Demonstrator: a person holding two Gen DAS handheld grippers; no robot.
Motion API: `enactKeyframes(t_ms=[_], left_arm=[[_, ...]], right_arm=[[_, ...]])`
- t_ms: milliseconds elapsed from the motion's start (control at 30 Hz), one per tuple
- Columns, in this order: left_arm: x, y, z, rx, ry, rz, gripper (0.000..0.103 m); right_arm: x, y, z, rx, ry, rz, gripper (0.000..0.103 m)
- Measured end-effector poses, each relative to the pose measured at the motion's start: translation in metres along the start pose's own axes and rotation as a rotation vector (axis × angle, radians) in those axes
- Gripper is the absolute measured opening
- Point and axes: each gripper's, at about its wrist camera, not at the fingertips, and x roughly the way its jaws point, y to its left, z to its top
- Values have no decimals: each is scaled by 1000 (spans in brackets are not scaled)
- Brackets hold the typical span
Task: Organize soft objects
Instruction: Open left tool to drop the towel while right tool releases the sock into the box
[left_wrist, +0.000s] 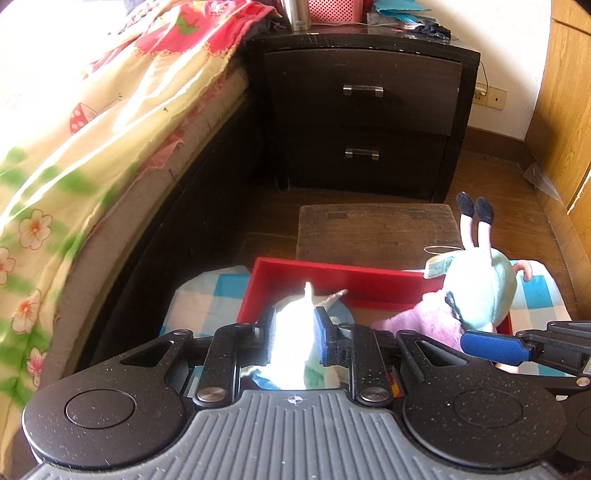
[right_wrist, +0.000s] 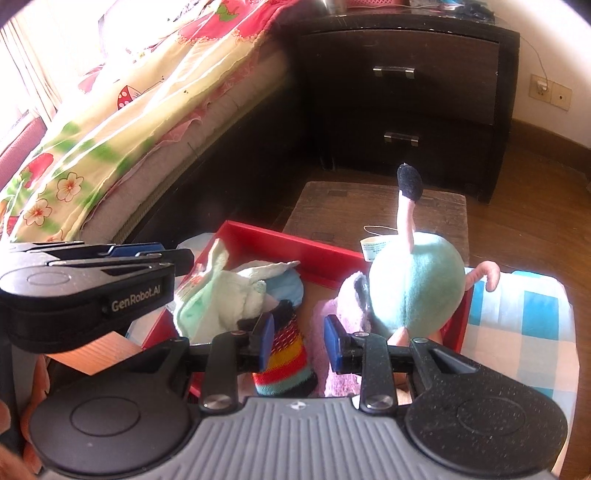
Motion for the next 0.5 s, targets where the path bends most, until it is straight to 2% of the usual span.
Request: enactKeyframes(t_ms=[500], left_arm=[[-29,-12,-24,30,-9,-19,23]], right_arm=[[-27,-15,-22,31,-3,-38,9]])
